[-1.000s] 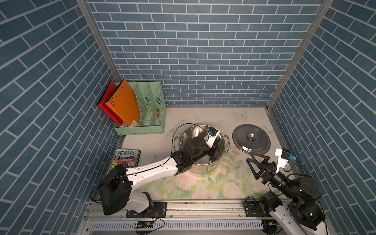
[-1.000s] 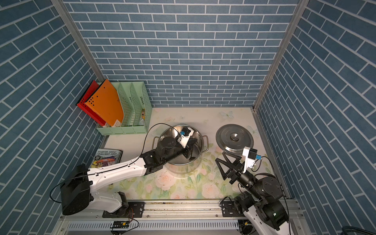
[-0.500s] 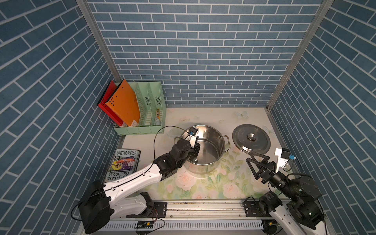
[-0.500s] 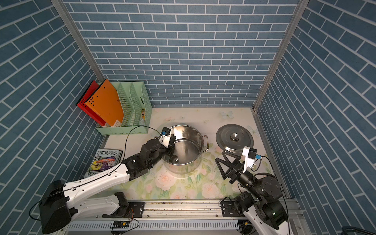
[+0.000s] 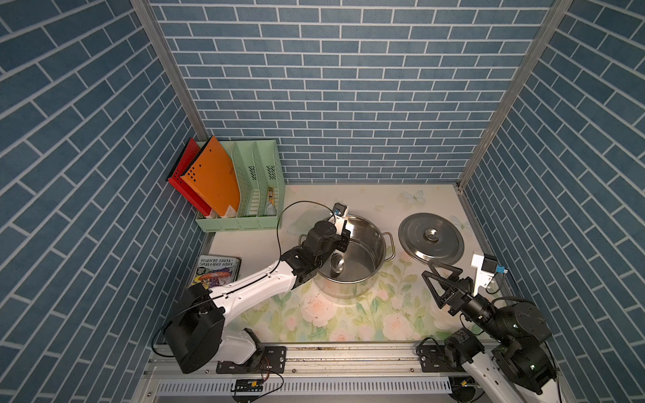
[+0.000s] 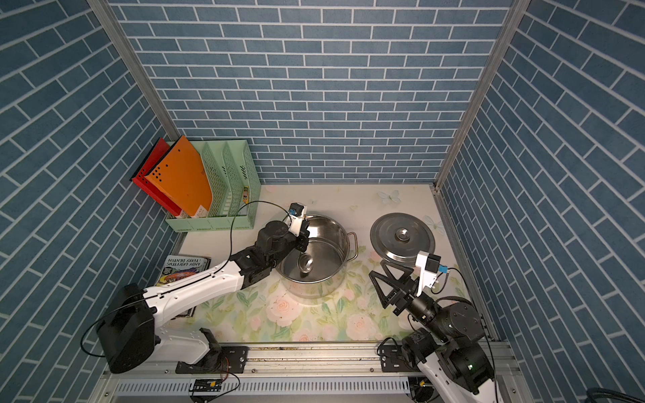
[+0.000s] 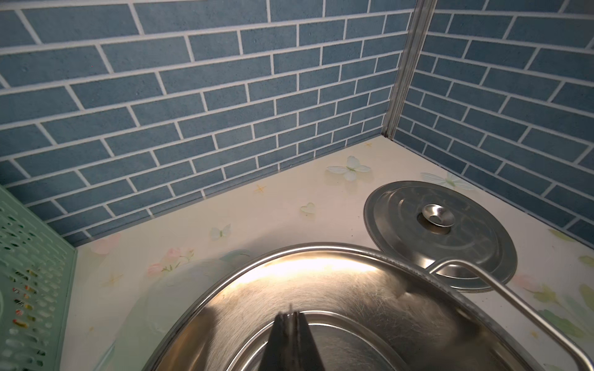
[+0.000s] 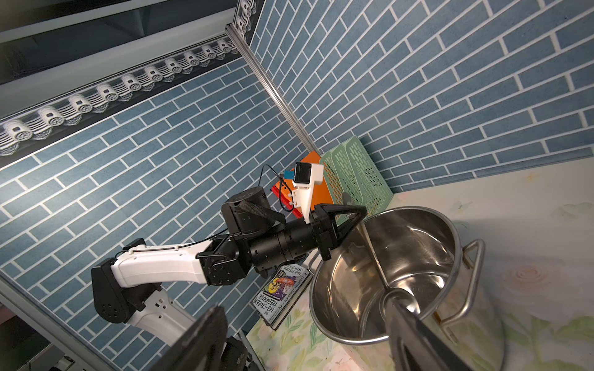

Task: Stir the soup with a spoon
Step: Stir the soup in the pan with a stick.

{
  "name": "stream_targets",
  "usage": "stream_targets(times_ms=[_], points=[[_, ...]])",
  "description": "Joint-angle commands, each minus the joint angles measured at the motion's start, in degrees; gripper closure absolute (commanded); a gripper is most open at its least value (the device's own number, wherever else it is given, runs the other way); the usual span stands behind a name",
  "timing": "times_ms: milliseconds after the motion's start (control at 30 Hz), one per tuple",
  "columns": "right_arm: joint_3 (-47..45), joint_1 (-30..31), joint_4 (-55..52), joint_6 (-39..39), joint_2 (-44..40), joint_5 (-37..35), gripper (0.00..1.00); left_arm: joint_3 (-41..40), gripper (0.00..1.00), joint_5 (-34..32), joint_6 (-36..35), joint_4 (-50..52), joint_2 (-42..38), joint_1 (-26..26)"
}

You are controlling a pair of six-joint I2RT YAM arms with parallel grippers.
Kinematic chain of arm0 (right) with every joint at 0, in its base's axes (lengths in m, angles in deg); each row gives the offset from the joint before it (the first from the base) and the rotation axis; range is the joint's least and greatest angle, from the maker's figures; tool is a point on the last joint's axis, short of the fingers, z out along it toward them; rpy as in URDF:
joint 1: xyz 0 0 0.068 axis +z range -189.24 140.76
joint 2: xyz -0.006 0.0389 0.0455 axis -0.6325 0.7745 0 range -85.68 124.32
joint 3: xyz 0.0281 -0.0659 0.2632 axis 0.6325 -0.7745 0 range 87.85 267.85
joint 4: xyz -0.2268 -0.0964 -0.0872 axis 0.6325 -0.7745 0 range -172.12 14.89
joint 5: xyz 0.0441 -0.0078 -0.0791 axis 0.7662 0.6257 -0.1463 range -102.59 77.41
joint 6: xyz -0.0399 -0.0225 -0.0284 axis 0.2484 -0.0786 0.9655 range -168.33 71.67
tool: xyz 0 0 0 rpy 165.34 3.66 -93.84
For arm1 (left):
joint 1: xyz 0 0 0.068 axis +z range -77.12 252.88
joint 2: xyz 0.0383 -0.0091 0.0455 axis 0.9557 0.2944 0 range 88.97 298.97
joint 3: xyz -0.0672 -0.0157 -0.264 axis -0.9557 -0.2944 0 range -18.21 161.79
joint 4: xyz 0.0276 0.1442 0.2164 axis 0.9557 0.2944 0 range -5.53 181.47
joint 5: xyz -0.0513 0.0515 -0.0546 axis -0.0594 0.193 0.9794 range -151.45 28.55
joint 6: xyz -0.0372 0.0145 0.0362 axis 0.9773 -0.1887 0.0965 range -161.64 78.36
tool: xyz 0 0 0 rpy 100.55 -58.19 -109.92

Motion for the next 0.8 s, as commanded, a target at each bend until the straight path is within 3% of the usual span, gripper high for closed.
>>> stream_targets(times_ms=[0, 333, 567, 767], points=[[1.98, 0.27, -0.31, -0.37, -0.89, -0.14, 0.19, 4.53, 1.00, 5.66, -0.50, -4.70, 2.41, -0.07], [1.83, 0.29, -1.05, -0.32, -1.73, -0.69, 0.19, 5.90, 1.00, 13.68, -2.14, -6.48, 4.97, -5.15], [1.44, 0.24, -0.60, -0.33, -1.62, -0.52, 0.19, 1.50, 1.00, 12.12, -2.86, -4.67, -0.24, -9.36], [1.10, 0.24, -0.35, -0.33, -1.72, -0.52, 0.19, -6.26, 1.00, 8.24, -1.65, -0.91, -9.27, -10.43]])
